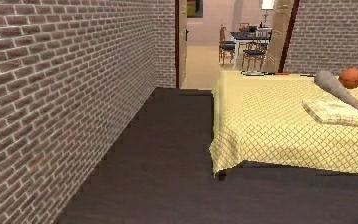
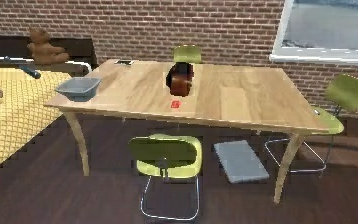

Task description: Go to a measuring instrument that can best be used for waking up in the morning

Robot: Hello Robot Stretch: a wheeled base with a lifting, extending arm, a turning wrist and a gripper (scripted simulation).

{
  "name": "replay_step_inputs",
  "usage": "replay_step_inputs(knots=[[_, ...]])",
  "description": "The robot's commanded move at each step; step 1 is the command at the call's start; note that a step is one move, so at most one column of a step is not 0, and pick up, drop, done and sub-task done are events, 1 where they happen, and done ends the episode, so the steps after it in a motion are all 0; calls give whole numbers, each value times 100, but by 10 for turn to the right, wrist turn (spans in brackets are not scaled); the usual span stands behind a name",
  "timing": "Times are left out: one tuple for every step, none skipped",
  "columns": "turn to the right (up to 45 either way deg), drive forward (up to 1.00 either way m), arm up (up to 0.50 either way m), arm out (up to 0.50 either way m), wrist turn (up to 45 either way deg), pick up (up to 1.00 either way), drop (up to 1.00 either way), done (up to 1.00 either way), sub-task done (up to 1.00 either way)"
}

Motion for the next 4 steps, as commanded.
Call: replay_step_inputs(knots=[[0, 100, 0, 0, 0, 0, 0, 0, 0], [-120, 0, 0, 0, 0, 0, 0, 0, 0], [0, 20, 0, 0, 0, 0, 0, 0, 0], [120, 0, 0, 0, 0, 0, 0, 0, 0]])
